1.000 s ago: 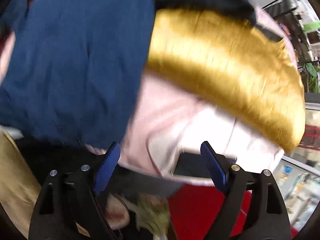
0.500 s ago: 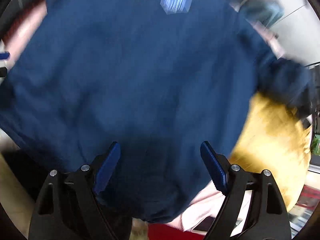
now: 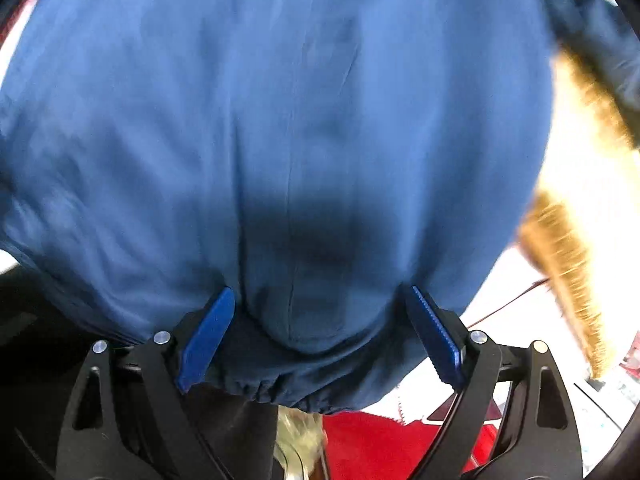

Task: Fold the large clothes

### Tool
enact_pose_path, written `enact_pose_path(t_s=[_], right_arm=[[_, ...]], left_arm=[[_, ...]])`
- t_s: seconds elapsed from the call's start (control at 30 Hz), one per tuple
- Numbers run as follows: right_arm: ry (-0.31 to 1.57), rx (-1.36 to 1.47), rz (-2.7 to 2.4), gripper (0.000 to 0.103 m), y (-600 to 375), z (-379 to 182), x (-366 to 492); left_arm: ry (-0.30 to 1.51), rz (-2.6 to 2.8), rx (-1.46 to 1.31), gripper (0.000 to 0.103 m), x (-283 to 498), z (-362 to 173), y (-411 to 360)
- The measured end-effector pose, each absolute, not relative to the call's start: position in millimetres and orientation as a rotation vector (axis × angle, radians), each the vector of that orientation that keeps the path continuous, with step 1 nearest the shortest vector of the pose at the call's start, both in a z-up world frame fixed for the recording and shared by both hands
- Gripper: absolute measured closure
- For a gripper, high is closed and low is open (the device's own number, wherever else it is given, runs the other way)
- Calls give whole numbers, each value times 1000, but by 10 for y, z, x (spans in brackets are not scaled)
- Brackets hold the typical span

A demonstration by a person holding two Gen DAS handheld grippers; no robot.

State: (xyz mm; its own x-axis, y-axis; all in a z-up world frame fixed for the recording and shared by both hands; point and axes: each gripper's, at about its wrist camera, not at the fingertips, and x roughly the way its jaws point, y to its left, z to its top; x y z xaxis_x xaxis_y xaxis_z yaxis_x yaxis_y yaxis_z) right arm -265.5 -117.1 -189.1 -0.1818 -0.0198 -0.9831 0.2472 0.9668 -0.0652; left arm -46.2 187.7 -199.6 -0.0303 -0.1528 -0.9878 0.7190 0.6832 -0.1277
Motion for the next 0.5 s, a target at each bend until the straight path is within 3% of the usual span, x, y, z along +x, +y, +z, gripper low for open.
enact_pose_path(t_s=[0.33, 0.5], right_arm=[[1339, 527, -515, 16, -2471, -947, -2219], [1257, 473, -686, 16, -3178, -611, -2132]], left_arm=[[1244, -687, 249, 26, 207, -1216, 1301], [1195, -733, 271, 25, 162, -1126, 836]])
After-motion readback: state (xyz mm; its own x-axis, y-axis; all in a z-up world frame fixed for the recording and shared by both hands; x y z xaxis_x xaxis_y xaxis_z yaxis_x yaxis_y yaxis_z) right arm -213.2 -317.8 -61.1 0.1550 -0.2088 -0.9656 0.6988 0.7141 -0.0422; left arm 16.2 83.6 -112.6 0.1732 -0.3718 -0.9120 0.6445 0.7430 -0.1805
